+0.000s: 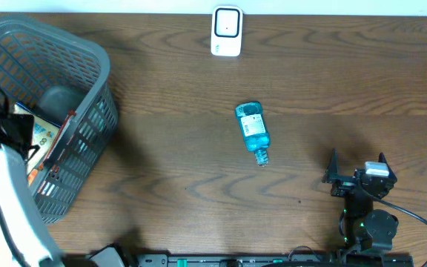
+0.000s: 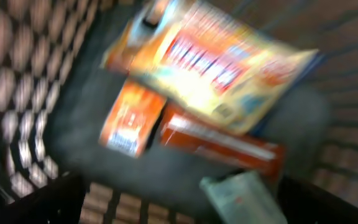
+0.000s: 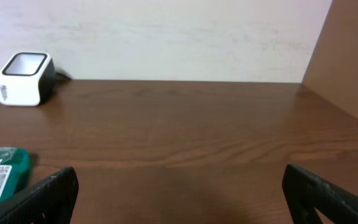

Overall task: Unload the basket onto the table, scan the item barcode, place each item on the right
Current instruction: 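Reach into the basket and grasp a small orange snack packet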

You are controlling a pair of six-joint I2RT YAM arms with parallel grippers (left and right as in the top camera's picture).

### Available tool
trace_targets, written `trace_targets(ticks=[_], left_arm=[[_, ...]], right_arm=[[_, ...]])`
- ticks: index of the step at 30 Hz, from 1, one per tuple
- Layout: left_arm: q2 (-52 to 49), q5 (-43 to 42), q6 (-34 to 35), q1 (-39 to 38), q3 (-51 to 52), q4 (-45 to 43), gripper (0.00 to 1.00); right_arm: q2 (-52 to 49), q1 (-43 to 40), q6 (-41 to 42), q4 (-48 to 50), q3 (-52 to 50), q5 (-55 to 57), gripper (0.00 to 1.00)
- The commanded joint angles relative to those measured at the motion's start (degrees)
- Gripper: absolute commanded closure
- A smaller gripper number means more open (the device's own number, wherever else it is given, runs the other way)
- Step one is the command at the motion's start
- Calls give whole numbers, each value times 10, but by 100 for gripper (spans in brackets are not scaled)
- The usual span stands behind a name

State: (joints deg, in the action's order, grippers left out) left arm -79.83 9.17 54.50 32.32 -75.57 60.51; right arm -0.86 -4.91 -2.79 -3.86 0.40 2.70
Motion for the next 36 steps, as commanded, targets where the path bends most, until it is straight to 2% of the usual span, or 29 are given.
trace_targets(ticks=[1,5,8,13,17,23,36], left_arm=[[-57,-78,116,13,-8,19,1],[-120,-85,111,13,-8,25,1],[-153,-80,64,13,-7,24,1],[-171,-39,10,18,-4,27,1],[-172,9,-3,35,-1,23,1],[-172,12,-54,64,29,-25,1],[-172,9,-73,91,148,-139,1]], right_arm=[[2,5,-7,-2,-1,-1,1],[2,5,-7,-2,-1,-1,1],[2,5,-7,-2,-1,-1,1],[2,5,-7,-2,-1,-1,1],[2,5,-7,-2,-1,-1,1],[2,5,-7,-2,-1,-1,1],[2,5,-7,-2,-1,-1,1]])
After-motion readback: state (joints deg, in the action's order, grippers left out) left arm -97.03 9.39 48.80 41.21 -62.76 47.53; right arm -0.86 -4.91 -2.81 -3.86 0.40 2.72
